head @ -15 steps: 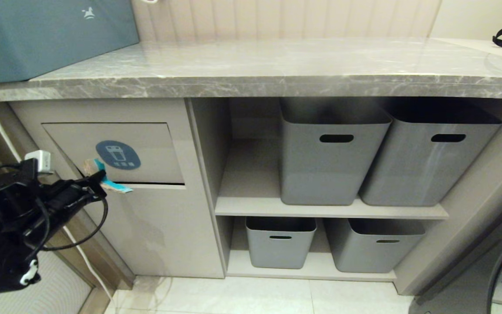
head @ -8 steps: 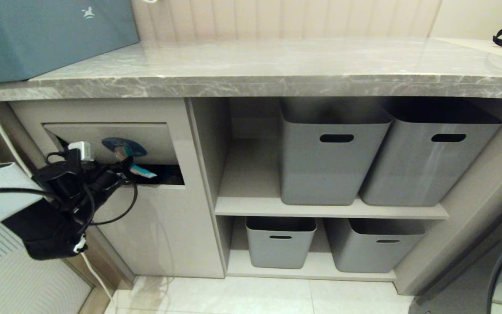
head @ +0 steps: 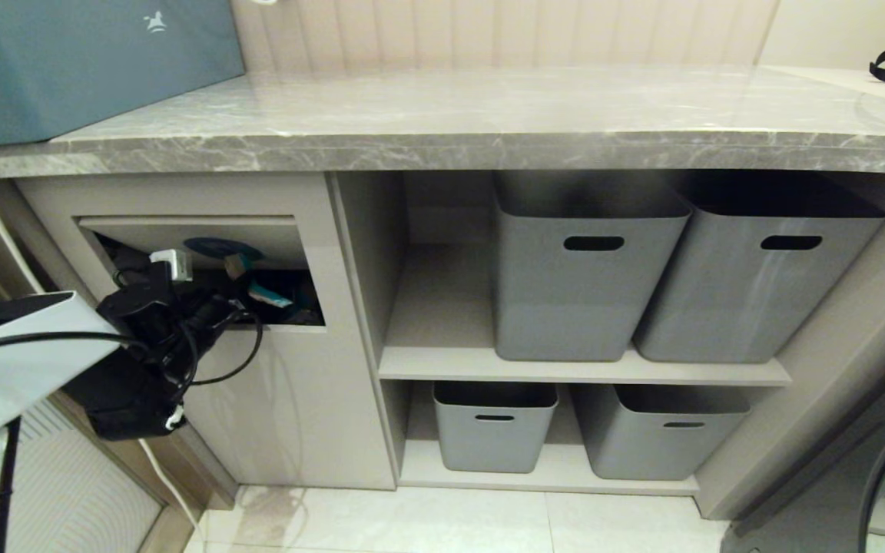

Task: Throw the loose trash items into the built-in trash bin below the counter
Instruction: Put the garbage in the trash can

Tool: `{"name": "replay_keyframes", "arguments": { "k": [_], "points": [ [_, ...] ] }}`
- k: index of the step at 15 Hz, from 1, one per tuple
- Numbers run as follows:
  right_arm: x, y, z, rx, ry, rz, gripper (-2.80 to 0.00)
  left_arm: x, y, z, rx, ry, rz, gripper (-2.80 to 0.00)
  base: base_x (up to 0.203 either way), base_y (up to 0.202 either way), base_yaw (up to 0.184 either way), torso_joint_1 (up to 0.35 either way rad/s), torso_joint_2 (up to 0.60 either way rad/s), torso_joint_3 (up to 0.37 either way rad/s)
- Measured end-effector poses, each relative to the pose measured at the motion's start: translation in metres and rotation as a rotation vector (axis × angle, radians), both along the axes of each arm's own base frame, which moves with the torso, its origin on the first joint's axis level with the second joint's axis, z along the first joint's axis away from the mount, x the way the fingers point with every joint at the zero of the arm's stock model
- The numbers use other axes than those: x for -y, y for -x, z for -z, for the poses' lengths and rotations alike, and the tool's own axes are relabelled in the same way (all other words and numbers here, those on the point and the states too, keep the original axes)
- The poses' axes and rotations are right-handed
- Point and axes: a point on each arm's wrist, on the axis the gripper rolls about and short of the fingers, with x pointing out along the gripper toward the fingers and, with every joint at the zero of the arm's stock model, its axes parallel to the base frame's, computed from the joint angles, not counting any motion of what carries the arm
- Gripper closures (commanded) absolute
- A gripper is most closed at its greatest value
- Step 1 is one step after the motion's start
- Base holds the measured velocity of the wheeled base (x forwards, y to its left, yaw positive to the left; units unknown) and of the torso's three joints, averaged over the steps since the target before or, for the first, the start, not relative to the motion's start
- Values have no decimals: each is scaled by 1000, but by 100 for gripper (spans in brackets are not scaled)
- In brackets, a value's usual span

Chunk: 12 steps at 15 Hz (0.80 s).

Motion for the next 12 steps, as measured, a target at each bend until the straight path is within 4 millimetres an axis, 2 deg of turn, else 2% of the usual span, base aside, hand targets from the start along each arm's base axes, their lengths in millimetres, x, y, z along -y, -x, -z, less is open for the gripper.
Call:
{"name": "replay_keyframes", "arguments": {
  "k": [6,12],
  "points": [
    [0,0,0,0,0,0,0,0,-13,-5,55,-8,-1,0,0,0,0,0,0,0],
    [0,0,0,0,0,0,0,0,-15,-2,56,-8,-3,0,0,0,0,0,0,0]
  ]
}}
